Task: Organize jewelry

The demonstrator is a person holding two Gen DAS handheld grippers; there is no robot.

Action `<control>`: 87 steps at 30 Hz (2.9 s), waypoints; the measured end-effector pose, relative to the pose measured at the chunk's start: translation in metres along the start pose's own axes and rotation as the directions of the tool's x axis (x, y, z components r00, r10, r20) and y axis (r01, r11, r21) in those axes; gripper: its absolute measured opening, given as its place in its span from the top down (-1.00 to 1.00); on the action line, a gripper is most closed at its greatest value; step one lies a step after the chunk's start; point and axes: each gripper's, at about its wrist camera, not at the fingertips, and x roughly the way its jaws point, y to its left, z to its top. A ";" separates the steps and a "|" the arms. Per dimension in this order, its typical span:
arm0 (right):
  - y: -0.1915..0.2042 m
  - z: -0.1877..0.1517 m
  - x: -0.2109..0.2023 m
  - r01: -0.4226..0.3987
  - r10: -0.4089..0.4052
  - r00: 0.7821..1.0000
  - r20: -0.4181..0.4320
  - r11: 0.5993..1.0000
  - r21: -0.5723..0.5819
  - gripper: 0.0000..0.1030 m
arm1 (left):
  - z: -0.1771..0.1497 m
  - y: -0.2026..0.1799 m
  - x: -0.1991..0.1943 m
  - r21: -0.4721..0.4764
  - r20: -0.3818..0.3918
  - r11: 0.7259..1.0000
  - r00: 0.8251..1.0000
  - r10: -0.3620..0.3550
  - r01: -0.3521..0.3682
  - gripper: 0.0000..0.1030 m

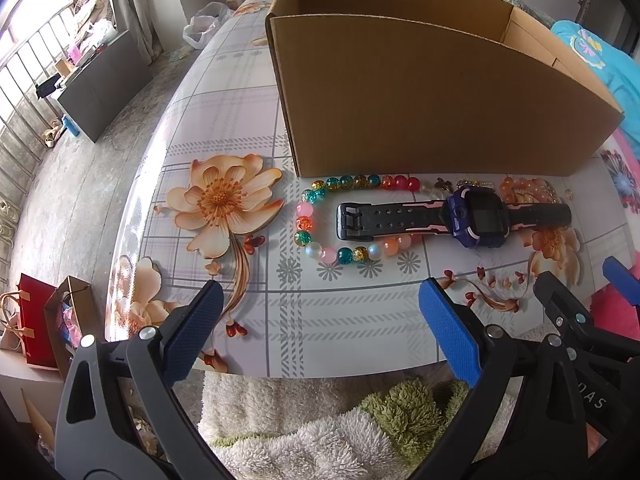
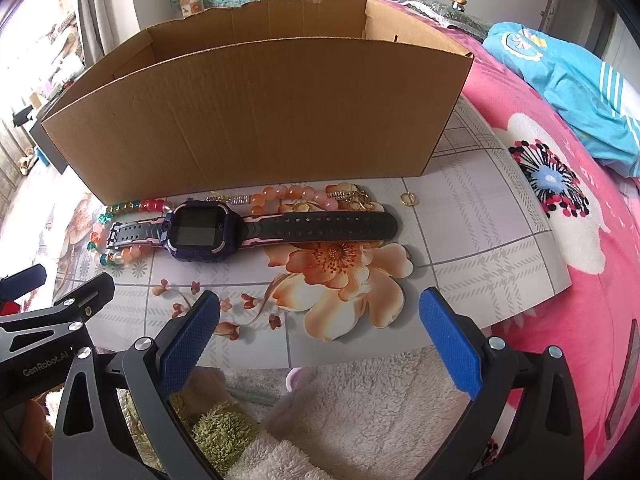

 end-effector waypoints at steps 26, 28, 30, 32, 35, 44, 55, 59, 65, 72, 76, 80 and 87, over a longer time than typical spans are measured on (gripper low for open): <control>0.002 0.000 -0.002 0.000 0.000 1.000 0.006 1.000 0.005 -0.89 | -0.001 0.000 -0.001 0.002 0.000 1.000 1.000 0.003 -0.003 -0.83; 0.002 0.000 -0.002 -0.002 0.002 1.000 0.007 1.000 0.006 -0.89 | -0.002 0.000 -0.001 0.002 0.001 1.000 1.000 0.004 -0.004 -0.83; 0.002 0.001 -0.002 0.000 0.000 1.000 0.007 1.000 0.005 -0.89 | -0.002 0.000 -0.001 0.001 0.001 1.000 1.000 0.004 -0.004 -0.83; 0.001 0.000 -0.003 0.000 0.000 1.000 0.010 1.000 0.007 -0.89 | -0.001 -0.001 -0.001 0.003 0.001 1.000 1.000 0.006 -0.006 -0.83; 0.002 0.000 -0.004 0.001 -0.001 1.000 0.012 1.000 0.010 -0.89 | -0.002 0.000 -0.001 0.002 0.001 1.000 1.000 0.005 -0.005 -0.83; -0.002 0.000 -0.007 -0.004 0.004 1.000 0.023 1.000 0.016 -0.89 | -0.004 0.007 -0.003 -0.007 0.005 1.000 1.000 0.009 -0.009 -0.83; -0.002 0.007 -0.010 0.026 -0.028 0.997 0.066 0.999 0.028 -0.89 | 0.002 0.036 -0.004 -0.012 0.052 1.000 0.999 0.012 -0.011 -0.83; 0.002 0.009 -0.013 0.032 -0.035 0.994 0.101 0.999 0.024 -0.89 | 0.010 0.052 -0.001 0.002 0.081 1.000 0.997 -0.017 0.017 -0.83; 0.001 0.005 -0.011 -0.004 0.000 0.990 0.141 0.999 0.032 -0.89 | 0.025 0.062 -0.003 0.053 0.138 0.995 0.986 -0.094 0.088 -0.84; -0.007 0.004 -0.007 -0.090 0.085 0.981 0.175 0.996 0.022 -0.89 | 0.026 0.077 -0.001 0.031 0.192 0.956 0.937 -0.292 0.291 -0.84; -0.006 0.007 -0.005 -0.113 0.109 0.977 0.183 0.994 0.012 -0.89 | 0.023 0.076 0.006 0.011 0.167 0.933 0.920 -0.355 0.359 -0.84; 0.000 0.008 -0.004 -0.140 0.137 0.974 0.181 0.990 0.003 -0.89 | 0.024 0.072 0.008 -0.022 0.171 0.918 0.906 -0.388 0.397 -0.84; 0.001 0.017 -0.003 -0.191 0.188 0.963 0.195 0.982 -0.004 -0.88 | 0.029 0.070 0.012 -0.008 0.146 0.937 0.928 -0.344 0.348 -0.84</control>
